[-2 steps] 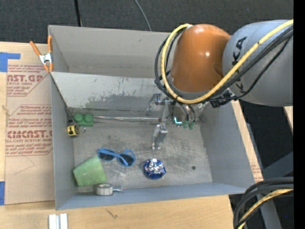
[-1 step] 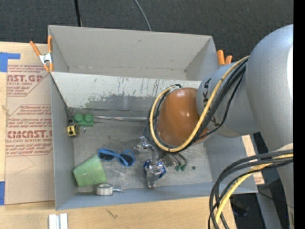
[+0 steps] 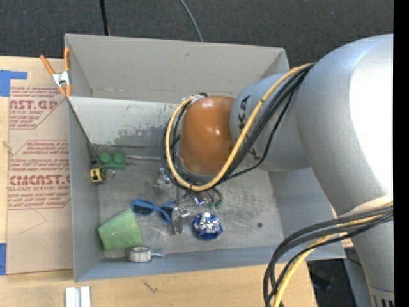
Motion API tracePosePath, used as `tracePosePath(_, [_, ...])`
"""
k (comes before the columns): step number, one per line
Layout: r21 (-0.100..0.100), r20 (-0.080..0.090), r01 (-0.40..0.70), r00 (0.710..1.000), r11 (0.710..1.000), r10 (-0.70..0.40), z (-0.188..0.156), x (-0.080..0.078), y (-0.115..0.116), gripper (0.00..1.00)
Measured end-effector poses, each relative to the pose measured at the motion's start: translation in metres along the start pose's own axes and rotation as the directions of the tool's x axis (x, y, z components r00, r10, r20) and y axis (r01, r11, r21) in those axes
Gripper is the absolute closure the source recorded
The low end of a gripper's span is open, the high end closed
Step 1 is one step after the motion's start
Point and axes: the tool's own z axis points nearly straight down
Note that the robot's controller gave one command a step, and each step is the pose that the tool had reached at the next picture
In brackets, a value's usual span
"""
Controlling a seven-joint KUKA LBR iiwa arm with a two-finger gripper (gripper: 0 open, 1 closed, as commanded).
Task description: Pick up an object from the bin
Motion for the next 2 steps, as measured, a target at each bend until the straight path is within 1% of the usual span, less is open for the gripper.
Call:
tracePosePath(1, [-0.001, 0.005, -0.004, 1.0, 1.0, 0.004, -0.003, -0.001, -0.001, 1.0])
tracePosePath(2, [-0.001, 0.006, -0.01, 1.0, 1.0, 0.01, -0.139, -0.009, 0.024, 1.0])
